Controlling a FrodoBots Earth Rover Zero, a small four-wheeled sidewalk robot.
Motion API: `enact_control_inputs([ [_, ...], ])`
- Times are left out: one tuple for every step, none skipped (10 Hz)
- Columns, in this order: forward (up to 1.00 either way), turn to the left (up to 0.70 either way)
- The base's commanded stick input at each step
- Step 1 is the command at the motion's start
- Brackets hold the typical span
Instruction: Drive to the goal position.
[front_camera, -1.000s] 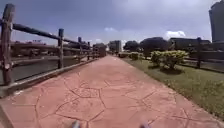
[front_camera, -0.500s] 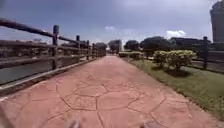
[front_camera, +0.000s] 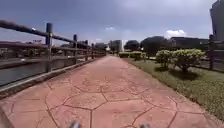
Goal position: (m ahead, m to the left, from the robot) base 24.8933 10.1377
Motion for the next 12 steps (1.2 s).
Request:
enact_control_inputs([
  [0.7,0.0],
  [0.7,0.0],
  [0.7,0.0],
  [0.7,0.0],
  [0.7,0.0],
  [0.7,0.0],
  [0.7,0.0],
  [0.7,0.0],
  [0.7,0.0],
  [0.7,0.0],
  [0.7,0.0],
  [0.7,0.0],
])
